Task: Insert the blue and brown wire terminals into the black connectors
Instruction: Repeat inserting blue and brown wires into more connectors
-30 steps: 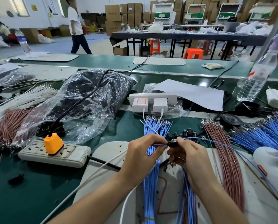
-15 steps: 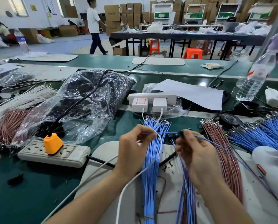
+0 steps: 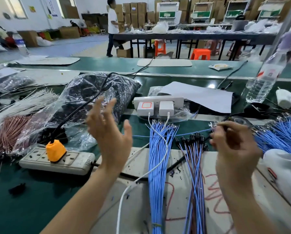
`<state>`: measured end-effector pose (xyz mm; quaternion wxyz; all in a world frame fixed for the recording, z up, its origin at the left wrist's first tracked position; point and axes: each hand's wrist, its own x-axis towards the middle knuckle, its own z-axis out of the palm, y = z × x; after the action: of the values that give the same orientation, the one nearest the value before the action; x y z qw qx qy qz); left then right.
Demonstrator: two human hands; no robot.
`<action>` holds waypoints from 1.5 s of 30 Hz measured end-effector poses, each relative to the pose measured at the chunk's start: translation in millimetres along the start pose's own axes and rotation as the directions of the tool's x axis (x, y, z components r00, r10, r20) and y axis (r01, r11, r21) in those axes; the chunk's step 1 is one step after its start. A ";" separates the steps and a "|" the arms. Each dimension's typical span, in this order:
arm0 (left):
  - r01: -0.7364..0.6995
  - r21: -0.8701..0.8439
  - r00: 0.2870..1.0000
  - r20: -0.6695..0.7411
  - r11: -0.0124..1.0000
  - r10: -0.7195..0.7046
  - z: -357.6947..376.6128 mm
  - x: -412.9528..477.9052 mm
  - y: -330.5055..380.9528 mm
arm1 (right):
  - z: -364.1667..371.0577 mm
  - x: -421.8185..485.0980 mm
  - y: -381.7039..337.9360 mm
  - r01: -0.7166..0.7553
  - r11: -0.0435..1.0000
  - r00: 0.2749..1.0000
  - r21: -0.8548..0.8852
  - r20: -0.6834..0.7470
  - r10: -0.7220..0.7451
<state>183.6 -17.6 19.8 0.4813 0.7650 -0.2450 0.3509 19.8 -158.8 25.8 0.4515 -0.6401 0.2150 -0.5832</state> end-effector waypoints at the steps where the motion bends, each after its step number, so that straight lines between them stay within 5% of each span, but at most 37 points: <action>1: -0.087 -0.123 0.992 0.077 0.989 0.097 -0.3 -5.6 9.7 | 3.4 -6.4 -3.2 0.132 0.988 0.985 -0.078 0.120 -0.122; 5: -0.034 -0.510 0.877 0.397 0.859 0.270 0.2 -37.1 38.9 | 16.3 -23.8 -11.9 0.384 0.916 0.849 -0.120 0.436 -0.299; 10: 0.105 -0.614 0.850 0.464 0.782 0.250 3.5 -52.5 36.9 | 19.6 -28.2 -11.9 0.412 0.904 0.835 -0.115 0.444 -0.325; 17: 0.234 -0.637 0.852 0.498 0.735 0.160 3.8 -55.6 35.2 | 21.4 -30.9 -7.2 0.355 0.931 0.840 -0.078 0.464 -0.282; 45: 0.187 -0.582 0.859 0.487 0.791 0.155 2.9 -55.0 30.3 | 20.4 -28.9 -7.8 0.312 0.950 0.837 -0.027 0.481 -0.261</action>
<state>128.0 -30.8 -6.5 0.6224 0.6348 -0.4567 0.0326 30.5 -125.1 18.1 0.3638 -0.8099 0.0304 -0.4591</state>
